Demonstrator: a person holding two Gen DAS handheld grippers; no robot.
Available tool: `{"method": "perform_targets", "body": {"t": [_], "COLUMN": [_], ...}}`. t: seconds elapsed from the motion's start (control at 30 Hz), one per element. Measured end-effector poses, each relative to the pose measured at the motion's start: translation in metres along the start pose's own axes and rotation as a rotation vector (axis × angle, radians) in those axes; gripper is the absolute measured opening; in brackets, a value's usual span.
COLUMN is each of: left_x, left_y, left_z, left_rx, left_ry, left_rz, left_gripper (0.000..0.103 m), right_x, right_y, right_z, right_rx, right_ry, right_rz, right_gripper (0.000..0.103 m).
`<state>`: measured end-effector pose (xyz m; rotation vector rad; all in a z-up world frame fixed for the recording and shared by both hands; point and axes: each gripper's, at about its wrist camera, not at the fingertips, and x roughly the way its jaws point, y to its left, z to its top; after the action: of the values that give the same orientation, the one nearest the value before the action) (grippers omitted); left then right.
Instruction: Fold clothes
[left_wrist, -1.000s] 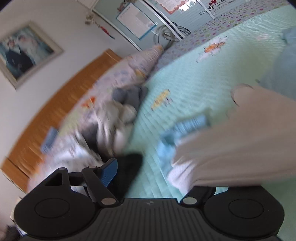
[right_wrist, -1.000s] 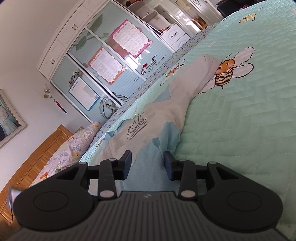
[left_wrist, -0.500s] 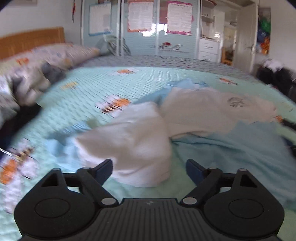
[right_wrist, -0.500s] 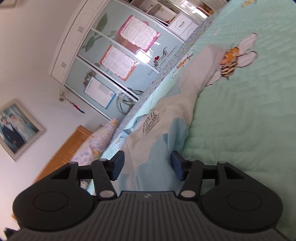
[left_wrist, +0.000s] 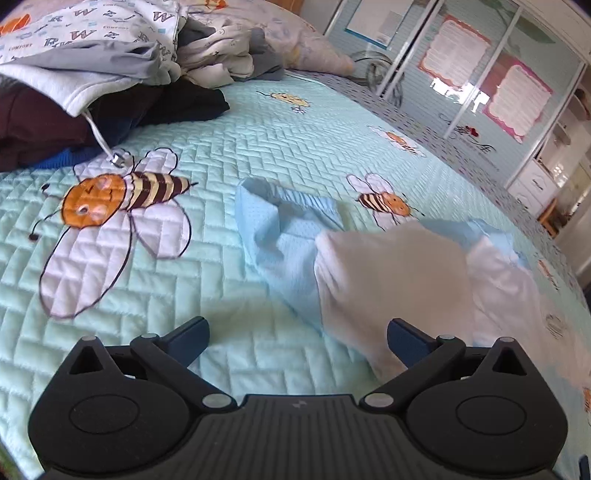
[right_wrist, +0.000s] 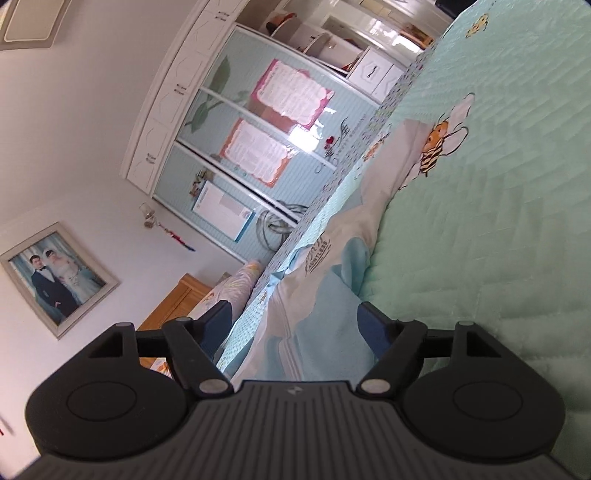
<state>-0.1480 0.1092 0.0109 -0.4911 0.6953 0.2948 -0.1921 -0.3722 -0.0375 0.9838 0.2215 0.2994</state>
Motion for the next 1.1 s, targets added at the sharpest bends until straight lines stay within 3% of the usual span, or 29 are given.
{"method": "perform_targets", "body": {"t": [0.2,0.27,0.3,0.33,0.37,0.4,0.47,0.57,0.83,0.9,0.97,1.0,1.1], "left_x": [0.042,0.050,0.052,0.052,0.053,0.054,0.054,0.046,0.026,0.047,0.070,0.083,0.098], "left_y": [-0.031,-0.042,-0.047,-0.050,-0.050,-0.051,-0.057,-0.076,-0.154,-0.170,-0.178,-0.176,-0.145], "left_z": [0.014,0.015,0.015,0.017,0.023,0.029,0.041,0.076,0.250,0.270,0.280,0.278,0.246], "left_rx": [0.093,0.148,0.172,0.183,0.159,0.151,0.159,0.223,0.305,0.366,0.413,0.421,0.353], "left_ry": [0.001,-0.005,-0.010,-0.016,0.003,0.012,0.018,-0.060,-0.470,-0.449,-0.386,-0.334,-0.278], "left_rz": [0.083,0.067,0.039,-0.001,-0.075,-0.112,-0.152,-0.153,0.036,0.102,0.175,0.220,0.317], "left_gripper": [0.102,0.098,0.084,0.040,0.009,0.007,0.007,0.007,0.009,0.026,0.086,0.093,0.094], "right_x": [0.002,0.003,0.004,0.004,0.004,0.004,0.005,0.006,0.009,0.009,0.009,0.010,0.011], "right_y": [-0.006,-0.005,-0.005,-0.006,-0.006,-0.007,-0.007,-0.007,0.000,-0.001,-0.001,-0.002,-0.003], "right_z": [0.002,0.001,0.001,0.001,0.002,0.002,0.002,0.002,0.000,0.000,0.000,0.000,0.000], "right_rx": [0.030,0.026,0.027,0.030,0.033,0.036,0.037,0.037,0.038,0.039,0.040,0.042,0.048], "right_ry": [-0.001,0.001,0.001,0.000,0.000,0.000,0.001,0.001,-0.003,-0.004,-0.004,-0.005,-0.006], "right_rz": [0.030,0.031,0.033,0.036,0.038,0.040,0.041,0.041,0.038,0.039,0.039,0.040,0.045], "right_gripper": [0.076,0.076,0.076,0.076,0.076,0.076,0.076,0.076,0.075,0.075,0.075,0.075,0.075]}}
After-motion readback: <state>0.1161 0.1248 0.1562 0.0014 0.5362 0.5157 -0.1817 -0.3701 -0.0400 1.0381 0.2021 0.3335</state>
